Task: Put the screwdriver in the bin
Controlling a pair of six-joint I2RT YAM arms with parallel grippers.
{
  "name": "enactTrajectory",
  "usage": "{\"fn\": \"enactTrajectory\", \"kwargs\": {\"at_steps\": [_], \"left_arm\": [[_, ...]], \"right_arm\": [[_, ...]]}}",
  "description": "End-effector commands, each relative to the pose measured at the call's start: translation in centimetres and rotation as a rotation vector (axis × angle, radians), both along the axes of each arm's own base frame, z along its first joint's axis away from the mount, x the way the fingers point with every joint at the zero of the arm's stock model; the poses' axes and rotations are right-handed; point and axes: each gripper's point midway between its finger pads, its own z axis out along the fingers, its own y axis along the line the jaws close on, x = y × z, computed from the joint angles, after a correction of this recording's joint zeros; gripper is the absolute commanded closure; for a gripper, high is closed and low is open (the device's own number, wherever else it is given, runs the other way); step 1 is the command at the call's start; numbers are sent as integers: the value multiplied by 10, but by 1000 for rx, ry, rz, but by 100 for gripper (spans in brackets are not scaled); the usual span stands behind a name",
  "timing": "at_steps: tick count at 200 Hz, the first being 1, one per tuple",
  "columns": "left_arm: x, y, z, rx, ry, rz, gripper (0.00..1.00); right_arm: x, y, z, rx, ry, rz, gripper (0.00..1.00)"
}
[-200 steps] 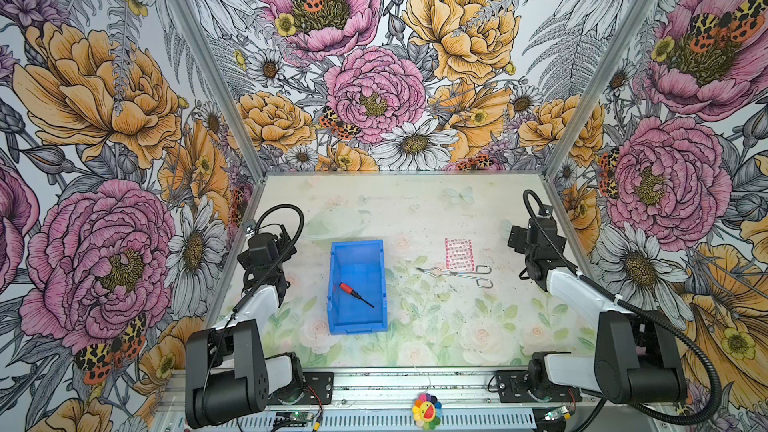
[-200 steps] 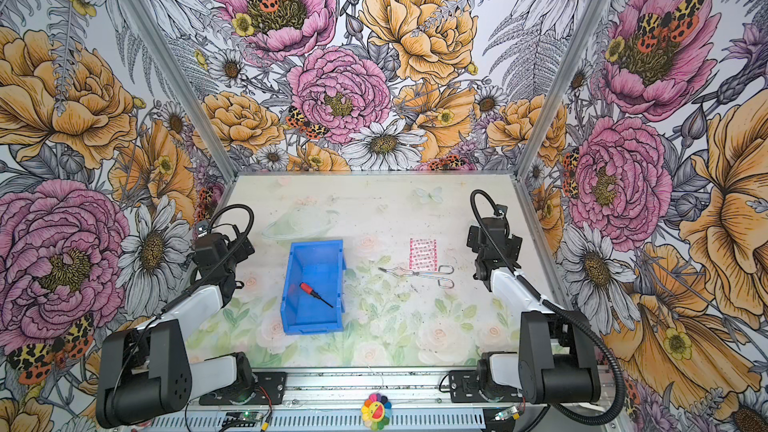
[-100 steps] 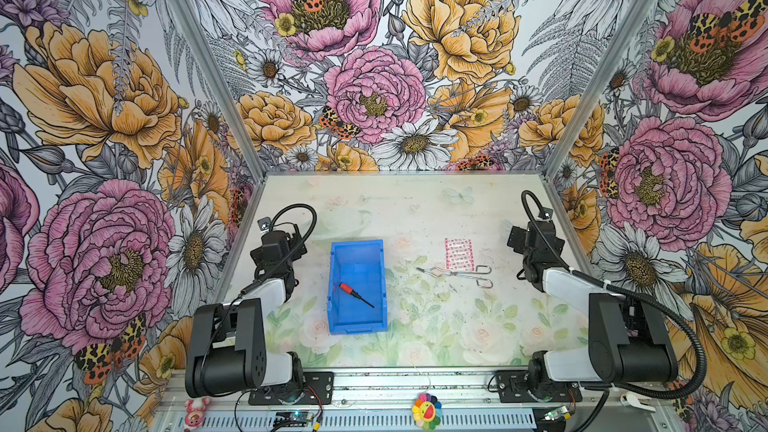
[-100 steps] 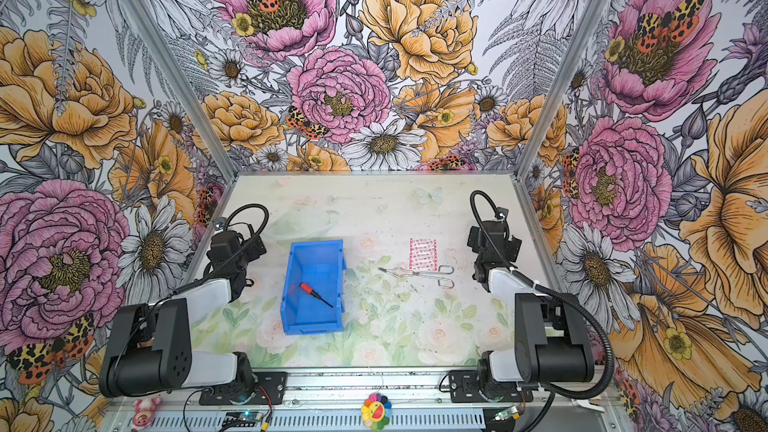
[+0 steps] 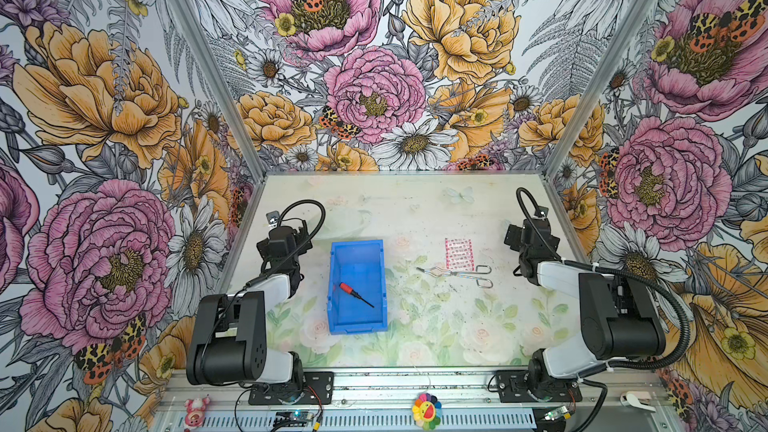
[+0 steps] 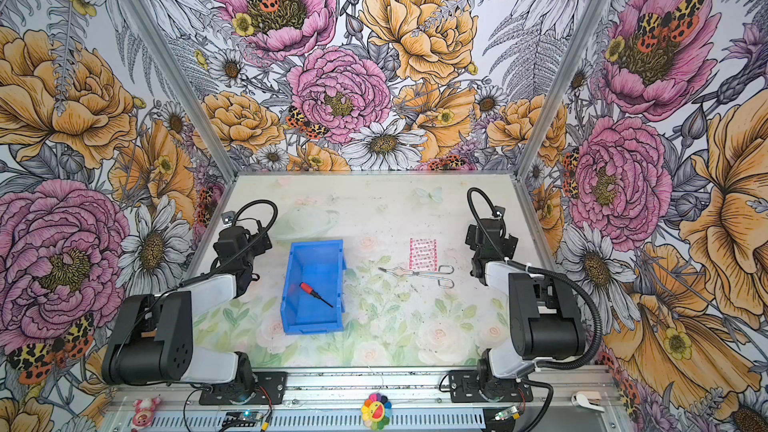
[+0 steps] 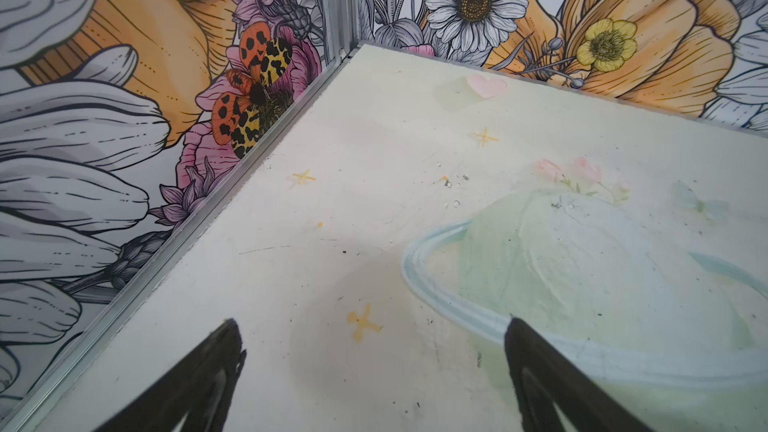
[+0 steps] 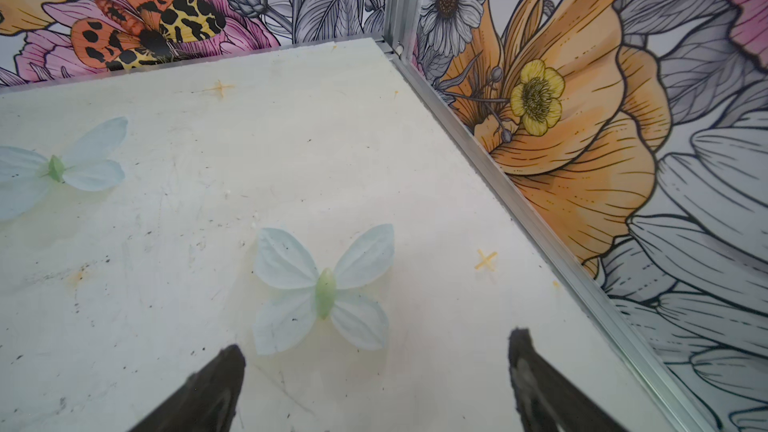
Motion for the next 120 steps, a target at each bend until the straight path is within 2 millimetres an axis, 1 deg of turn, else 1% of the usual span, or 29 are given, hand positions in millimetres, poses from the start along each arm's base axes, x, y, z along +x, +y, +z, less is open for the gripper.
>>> {"fn": "enactTrajectory", "kwargs": {"at_steps": [1,21,46,53,60,70,79,120], "left_arm": [[12,2,19,40,-60,4,1],[16,-1,17,44,-45,-8,1],[19,-10,17,57,-41,-49,1],[19,-12,17,59,-39,-64,1],[20,-15,17,60,-38,-76,1],[22,-18,17,61,-38,-90,1],[23,-20,16,58,-37,-103,1],[33,-38,12,54,-16,-188,1]], "right_arm": [[14,1,19,-2,-60,13,1],[14,2,19,2,-67,24,1],[13,14,24,4,-112,96,1],[13,19,24,5,-121,127,1],[15,28,24,11,-127,184,0],[20,47,21,26,-126,300,1],[22,55,19,41,-119,350,0],[21,54,20,48,-126,357,1]]}}
